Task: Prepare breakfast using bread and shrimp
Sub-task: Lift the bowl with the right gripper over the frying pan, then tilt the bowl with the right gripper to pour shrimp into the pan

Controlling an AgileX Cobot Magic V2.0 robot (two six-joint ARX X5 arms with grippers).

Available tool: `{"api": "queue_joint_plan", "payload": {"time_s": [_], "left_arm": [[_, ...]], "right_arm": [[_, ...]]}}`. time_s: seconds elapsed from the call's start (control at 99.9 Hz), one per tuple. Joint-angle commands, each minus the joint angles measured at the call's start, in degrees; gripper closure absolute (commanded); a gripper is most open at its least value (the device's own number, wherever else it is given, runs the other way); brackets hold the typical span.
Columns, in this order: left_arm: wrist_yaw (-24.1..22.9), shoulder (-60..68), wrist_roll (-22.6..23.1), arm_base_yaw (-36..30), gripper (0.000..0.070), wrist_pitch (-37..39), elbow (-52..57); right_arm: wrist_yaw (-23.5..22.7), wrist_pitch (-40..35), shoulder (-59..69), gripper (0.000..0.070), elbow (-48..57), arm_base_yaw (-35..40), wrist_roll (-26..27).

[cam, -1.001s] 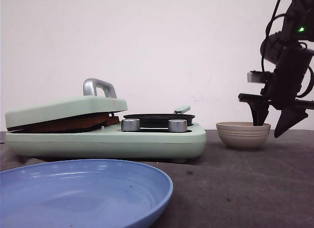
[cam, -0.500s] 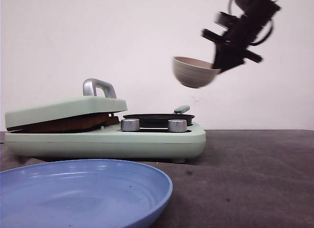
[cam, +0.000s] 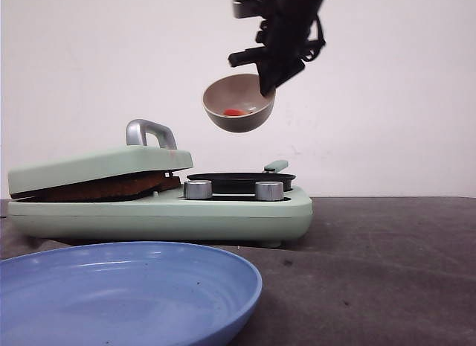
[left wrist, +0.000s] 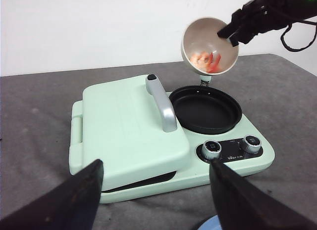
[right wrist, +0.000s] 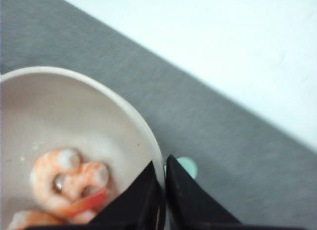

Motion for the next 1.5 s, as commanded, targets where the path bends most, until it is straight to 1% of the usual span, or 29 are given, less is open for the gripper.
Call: {"api": "queue_joint_plan", "payload": {"time_s": [0.0, 0.07, 0.19, 0.35, 0.45, 0.62, 0.76, 0.961, 1.031, 1.111, 1.151, 1.191, 1.291, 1.421, 1.491], "left_arm": [[-0.15, 0.13, 0.81, -0.11, 0.0351, 0.44, 0.24], [-0.15, 0.13, 1.25, -0.11, 0.0351, 0.31, 0.24], [-0.15, 0.13, 1.99, -0.11, 0.0351, 0.00, 0.24], [-0.15, 0.13, 2.73, -0.11, 0.0351, -0.90, 0.24], [-0.15, 0.13, 3.30, -0.11, 0.0351, -1.09, 0.24], [-0.15, 0.13, 3.32, -0.11, 0.0351, -1.05, 0.24], [-0.15, 0.13, 3.56, -0.11, 0.0351, -1.05, 0.24], [-0.15, 0.13, 4.37, -0.11, 0.0351, -1.07, 0.24], [-0.13, 0.13, 4.55, -0.11, 0.0351, -1.16, 0.24], [-0.13, 0.13, 4.83, -0.11, 0.0351, -1.16, 0.24], [-0.13, 0.13, 4.81, -0.11, 0.0351, -1.14, 0.24], [-0.13, 0.13, 4.83, -0.11, 0.0351, -1.16, 0.24], [-0.13, 0.13, 5.09, -0.11, 0.0351, -1.14, 0.24], [-0.13, 0.13, 5.68, -0.11, 0.0352, -1.05, 0.24], [-0.13, 0.13, 5.88, -0.11, 0.0352, -1.16, 0.24]], "right_arm": [[3.52, 1.73, 1.22, 0.0697, 1.66, 1.20, -5.73], [6.73, 2.25, 1.22, 0.0697, 1.66, 2.23, -8.24], [10.60, 2.69, 1.22, 0.0697, 1.66, 3.02, -11.19], [14.21, 2.80, 1.22, 0.0697, 1.66, 3.17, -11.65], [14.23, 3.72, 1.22, 0.0698, 1.64, 3.89, -13.16], [14.62, 9.18, 1.22, 0.0698, 1.64, 5.51, -15.50], [15.12, 10.60, 1.22, 0.0698, 1.55, 6.49, -18.62], [15.06, 10.23, 1.22, 0.0699, 1.51, 6.23, -18.95], [13.62, 10.21, 1.18, 0.0698, 1.51, 6.10, -19.15], [13.20, 10.32, 1.11, 0.0699, 1.46, 6.05, -19.17], [13.00, 11.10, 1.11, 0.0699, 1.20, 6.05, -19.41], [12.50, 12.55, 1.11, 0.0699, 0.66, 6.08, -20.83], [13.49, 14.99, 0.90, 0.0699, -0.46, 6.10, -23.21], [13.44, 14.97, 0.44, 0.0699, -1.55, 6.19, -23.82], [12.79, 16.17, -0.33, 0.0699, -3.23, 6.12, -23.87]]}}
